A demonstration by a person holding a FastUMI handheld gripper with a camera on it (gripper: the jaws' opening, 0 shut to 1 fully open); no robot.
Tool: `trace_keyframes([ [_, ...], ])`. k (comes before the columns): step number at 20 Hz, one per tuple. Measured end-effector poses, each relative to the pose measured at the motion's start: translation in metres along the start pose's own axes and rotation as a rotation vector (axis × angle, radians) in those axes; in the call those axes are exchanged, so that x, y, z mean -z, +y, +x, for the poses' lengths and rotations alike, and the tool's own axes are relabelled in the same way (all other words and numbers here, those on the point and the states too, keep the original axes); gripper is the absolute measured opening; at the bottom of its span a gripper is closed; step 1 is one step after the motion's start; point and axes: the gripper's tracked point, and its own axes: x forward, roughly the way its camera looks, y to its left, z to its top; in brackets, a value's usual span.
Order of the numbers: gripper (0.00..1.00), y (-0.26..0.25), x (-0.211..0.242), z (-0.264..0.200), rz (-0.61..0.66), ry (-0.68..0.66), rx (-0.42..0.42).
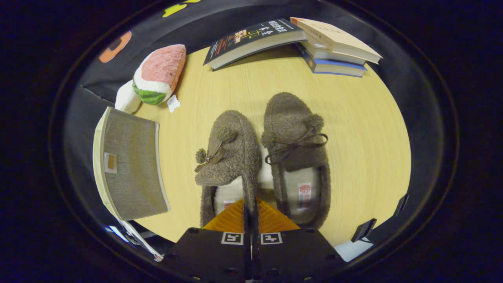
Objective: Open the storage box then place both shoes into the box .Put the left shoe in first, then the right shoe, with the right side of both shoes facing outward in a uniform manner.
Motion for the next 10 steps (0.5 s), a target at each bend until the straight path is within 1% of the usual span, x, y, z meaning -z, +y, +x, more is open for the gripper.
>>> trace_keyframes([
  [3, 0.01, 0.001, 0.000, -0.029, -0.018, -0.044, 0.004],
  [5, 0.01, 0.008, 0.003, -0.052, -0.015, -0.058, -0.013],
  [7, 0.01, 0.023, 0.001, -0.079, -0.019, -0.090, -0.039],
  [10, 0.01, 0.059, -0.001, -0.119, -0.046, -0.141, -0.111],
])
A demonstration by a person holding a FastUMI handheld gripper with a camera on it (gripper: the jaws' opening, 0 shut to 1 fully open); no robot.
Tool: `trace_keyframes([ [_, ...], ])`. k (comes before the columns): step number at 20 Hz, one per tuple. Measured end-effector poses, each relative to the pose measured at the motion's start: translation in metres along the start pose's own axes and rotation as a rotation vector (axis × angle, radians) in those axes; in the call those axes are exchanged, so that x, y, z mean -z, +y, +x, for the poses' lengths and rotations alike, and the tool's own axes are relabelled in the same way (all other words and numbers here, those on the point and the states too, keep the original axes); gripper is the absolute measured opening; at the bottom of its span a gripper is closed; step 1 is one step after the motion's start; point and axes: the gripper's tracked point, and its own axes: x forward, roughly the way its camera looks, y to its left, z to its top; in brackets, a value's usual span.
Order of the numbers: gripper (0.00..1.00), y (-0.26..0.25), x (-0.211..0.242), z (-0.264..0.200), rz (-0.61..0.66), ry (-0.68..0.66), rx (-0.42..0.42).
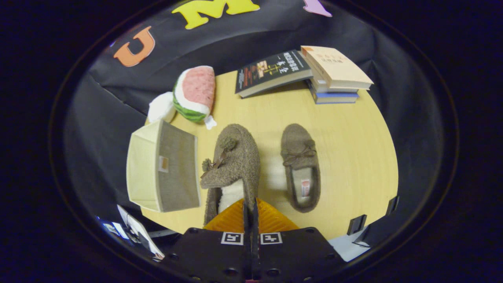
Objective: Open the storage box then place both shoes into the box .Put the left shoe in first, then the right shoe, with the right side of both shoes facing outward in a uniform manner.
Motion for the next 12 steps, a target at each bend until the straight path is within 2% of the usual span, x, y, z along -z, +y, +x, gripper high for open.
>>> trace_keyframes([
  [6, 0.01, 0.095, -0.010, -0.037, -0.077, -0.066, -0.108],
  [12, 0.01, 0.203, -0.009, -0.017, -0.068, -0.060, -0.217],
])
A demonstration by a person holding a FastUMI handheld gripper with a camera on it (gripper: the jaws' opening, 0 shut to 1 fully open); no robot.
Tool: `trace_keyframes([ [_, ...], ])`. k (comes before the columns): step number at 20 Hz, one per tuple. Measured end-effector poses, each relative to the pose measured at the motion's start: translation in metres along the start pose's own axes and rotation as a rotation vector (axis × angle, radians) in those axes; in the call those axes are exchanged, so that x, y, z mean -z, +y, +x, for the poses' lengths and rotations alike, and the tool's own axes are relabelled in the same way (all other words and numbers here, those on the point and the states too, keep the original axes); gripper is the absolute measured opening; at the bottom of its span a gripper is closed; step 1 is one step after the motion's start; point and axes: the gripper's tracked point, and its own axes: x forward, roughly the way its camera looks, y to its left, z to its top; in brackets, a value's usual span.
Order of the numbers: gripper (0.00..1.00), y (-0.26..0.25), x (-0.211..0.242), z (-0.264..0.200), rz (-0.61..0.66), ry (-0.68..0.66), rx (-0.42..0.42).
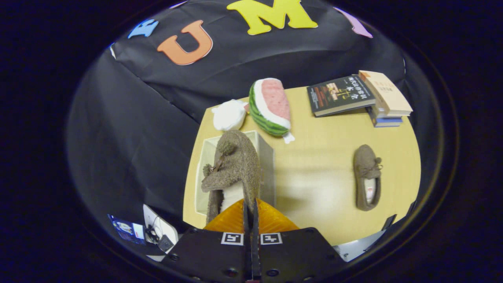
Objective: Open the storage box then place both shoes into the box .Put the left shoe in first, then the right shoe, with the right side of both shoes facing outward in a uniform manner.
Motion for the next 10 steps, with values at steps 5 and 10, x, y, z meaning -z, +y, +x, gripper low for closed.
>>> trace_keyframes([
  [5, 0.01, 0.045, 0.000, 0.065, 0.044, -0.019, -0.002],
  [10, 0.01, 0.051, 0.021, 0.138, 0.071, -0.015, 0.096],
])
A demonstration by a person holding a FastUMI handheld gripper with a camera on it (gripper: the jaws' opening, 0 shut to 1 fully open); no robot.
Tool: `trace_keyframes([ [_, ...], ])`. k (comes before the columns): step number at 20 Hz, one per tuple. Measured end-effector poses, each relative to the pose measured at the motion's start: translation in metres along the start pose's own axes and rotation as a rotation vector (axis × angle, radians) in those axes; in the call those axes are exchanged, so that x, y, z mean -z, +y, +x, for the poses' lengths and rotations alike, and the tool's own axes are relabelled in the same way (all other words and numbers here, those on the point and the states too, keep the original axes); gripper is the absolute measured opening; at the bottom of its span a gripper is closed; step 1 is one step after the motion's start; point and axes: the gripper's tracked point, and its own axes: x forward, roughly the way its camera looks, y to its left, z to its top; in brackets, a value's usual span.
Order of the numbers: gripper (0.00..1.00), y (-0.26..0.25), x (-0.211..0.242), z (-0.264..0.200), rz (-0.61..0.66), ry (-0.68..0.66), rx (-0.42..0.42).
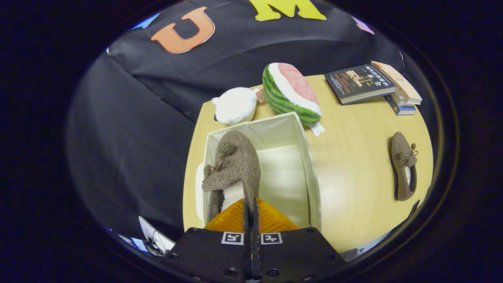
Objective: Open the storage box then place both shoes into the box .Put the left shoe in first, then the right shoe, with the right side of both shoes facing outward in a uniform manner.
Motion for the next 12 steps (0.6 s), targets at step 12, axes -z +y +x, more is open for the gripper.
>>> trace_keyframes([
  [12, 0.10, -0.003, 0.033, 0.094, 0.161, 0.144, 0.103],
])
